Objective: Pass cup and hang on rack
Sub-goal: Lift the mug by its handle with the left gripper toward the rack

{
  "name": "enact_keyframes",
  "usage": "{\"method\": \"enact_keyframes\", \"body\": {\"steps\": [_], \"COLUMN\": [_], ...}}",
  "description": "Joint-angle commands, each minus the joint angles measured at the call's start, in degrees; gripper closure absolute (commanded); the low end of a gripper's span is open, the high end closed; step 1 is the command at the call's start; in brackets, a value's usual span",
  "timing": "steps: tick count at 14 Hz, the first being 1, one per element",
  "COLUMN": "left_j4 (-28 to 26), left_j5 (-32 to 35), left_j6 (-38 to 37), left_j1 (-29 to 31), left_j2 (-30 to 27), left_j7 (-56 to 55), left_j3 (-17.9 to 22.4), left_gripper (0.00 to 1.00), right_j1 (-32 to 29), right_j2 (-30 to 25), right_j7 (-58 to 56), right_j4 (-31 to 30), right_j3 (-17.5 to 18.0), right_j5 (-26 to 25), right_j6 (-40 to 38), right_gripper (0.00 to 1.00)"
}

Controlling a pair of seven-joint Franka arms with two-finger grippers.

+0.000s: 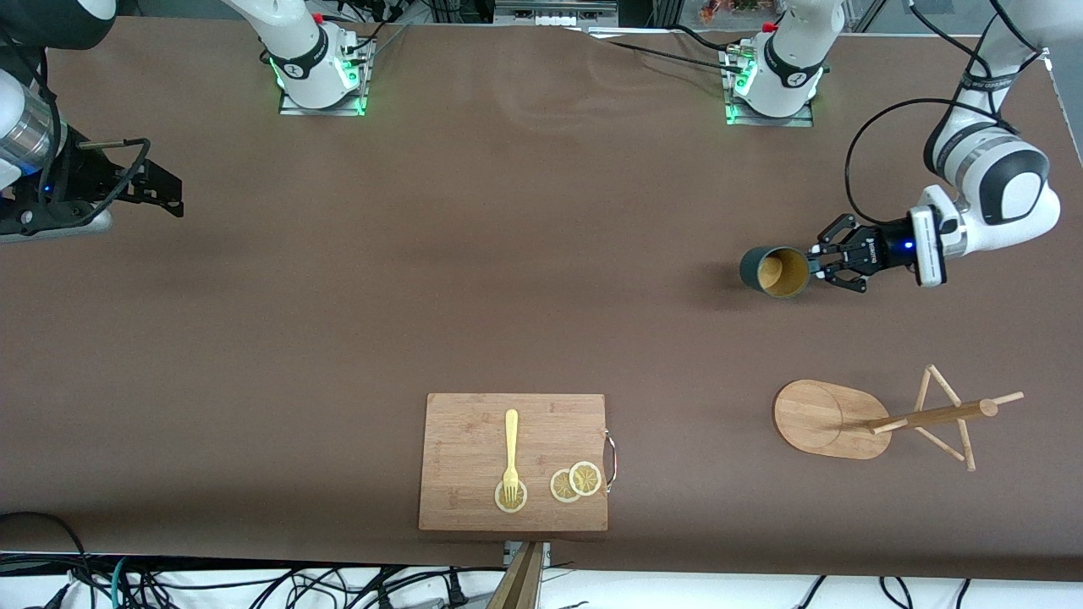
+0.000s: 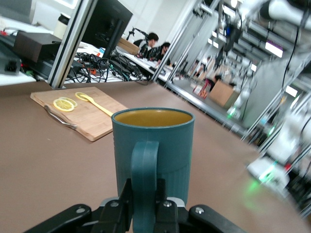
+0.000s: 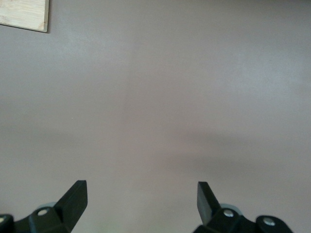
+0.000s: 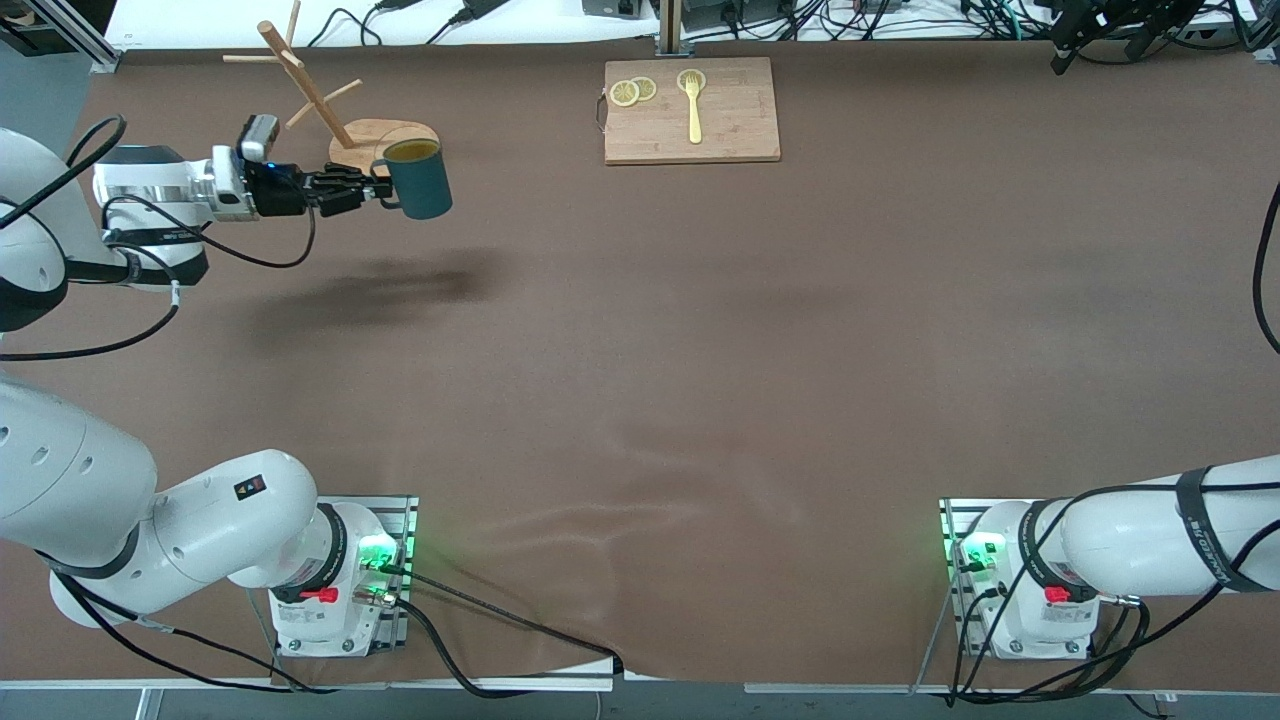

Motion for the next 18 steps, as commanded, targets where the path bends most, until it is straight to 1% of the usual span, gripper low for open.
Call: {"method": "enact_keyframes", "body": {"steps": [1, 2, 3, 5, 7, 9, 12, 13, 14, 15, 18], "left_j4": [3.0, 4.8, 7.4, 12.6, 16.0, 16.8, 17.2, 19.1, 22.2, 25.2, 30.1], "left_j5": [2.1, 2.1, 2.1, 2.3, 3.7, 3.9, 2.9, 2.3, 1.9, 1.8, -1.7], "left_j6": [-6.9, -10.4, -13.8, -18.0, -22.2, -23.4, -24.8, -24.8, -24.9, -25.1, -25.2], "left_j1": [-0.1, 0.0, 1.1, 3.2, 5.3, 6.3, 8.1, 8.1, 7.9, 8.1, 8.5], "left_j2": [-0.6, 0.9, 3.3, 8.5, 11.5, 12.0, 12.6, 15.1, 18.1, 20.4, 22.6], "left_j7": [-12.6, -16.3, -17.7, -19.3, -23.1, -27.5, -38.0, -39.6, -41.2, -45.3, -61.1], "left_j3": [2.5, 3.5, 3.5, 3.5, 3.5, 3.5, 3.5, 3.5, 3.5, 3.4, 3.3], "left_gripper": [1.0, 1.0, 1.0, 1.0, 1.0, 1.0, 1.0, 1.0, 1.0, 1.0, 1.0], "right_j1": [0.5, 0.5, 0.5, 0.5, 0.5, 0.5, 0.5, 0.5, 0.5, 0.5, 0.5], "right_j2": [0.5, 0.5, 0.5, 0.5, 0.5, 0.5, 0.5, 0.5, 0.5, 0.5, 0.5], "right_j7": [0.8, 0.8, 0.8, 0.8, 0.8, 0.8, 0.8, 0.8, 0.8, 0.8, 0.8], "right_j4": [1.2, 1.2, 1.2, 1.2, 1.2, 1.2, 1.2, 1.2, 1.2, 1.2, 1.2], "right_j3": [-0.1, -0.1, -0.1, -0.1, -0.1, -0.1, -0.1, -0.1, -0.1, -0.1, -0.1], "right_j5": [-0.5, -0.5, -0.5, -0.5, -0.5, -0.4, -0.4, -0.4, -0.4, -0.4, -0.4], "right_j6": [-0.2, -0.2, -0.2, -0.2, -0.2, -0.2, -0.2, -0.2, -0.2, -0.2, -0.2], "right_gripper": [0.0, 0.0, 0.0, 0.0, 0.0, 0.0, 0.0, 0.0, 0.0, 0.0, 0.0]}}
